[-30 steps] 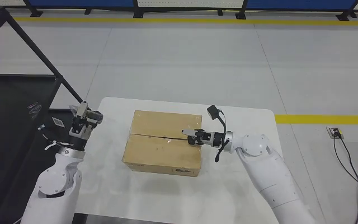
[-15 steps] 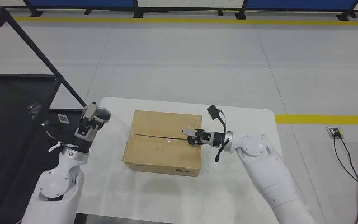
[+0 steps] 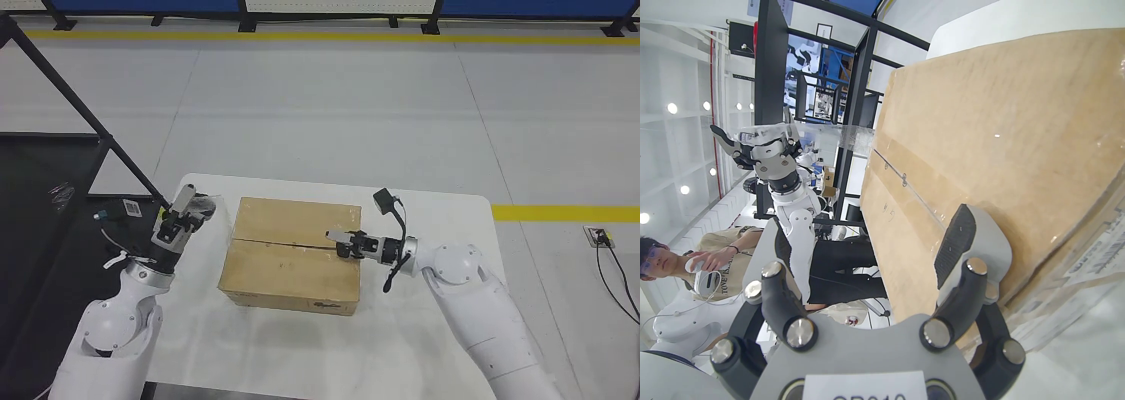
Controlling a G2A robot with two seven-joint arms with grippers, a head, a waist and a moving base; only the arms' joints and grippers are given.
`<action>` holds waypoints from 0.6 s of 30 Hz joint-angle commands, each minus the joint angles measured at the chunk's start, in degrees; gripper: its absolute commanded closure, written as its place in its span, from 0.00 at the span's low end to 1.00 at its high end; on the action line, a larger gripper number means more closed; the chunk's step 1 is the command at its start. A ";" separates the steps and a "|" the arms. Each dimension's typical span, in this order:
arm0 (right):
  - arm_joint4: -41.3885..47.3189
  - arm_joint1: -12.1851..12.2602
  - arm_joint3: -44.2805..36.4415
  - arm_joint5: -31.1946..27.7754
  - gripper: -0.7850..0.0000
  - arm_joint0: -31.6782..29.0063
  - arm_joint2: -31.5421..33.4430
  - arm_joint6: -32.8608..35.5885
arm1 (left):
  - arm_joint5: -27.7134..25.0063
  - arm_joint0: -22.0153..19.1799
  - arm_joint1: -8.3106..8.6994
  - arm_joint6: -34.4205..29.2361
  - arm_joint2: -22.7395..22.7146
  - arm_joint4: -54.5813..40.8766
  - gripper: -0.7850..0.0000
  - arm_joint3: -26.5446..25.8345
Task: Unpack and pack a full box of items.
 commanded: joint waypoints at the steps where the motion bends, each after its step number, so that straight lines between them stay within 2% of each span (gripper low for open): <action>1: -0.05 0.28 -1.27 -0.20 0.00 -0.77 0.61 -0.33 | 0.13 -0.36 -0.08 -0.30 0.69 0.43 0.00 0.16; 10: -0.39 1.38 -5.48 -0.22 0.00 -3.67 2.73 -1.68 | 0.82 -2.31 -0.46 -2.03 3.58 1.05 0.00 2.03; 18: -0.89 2.42 -9.56 -2.60 0.00 -6.89 5.25 -4.01 | 0.74 -2.69 -0.69 -3.31 5.26 1.87 0.00 2.06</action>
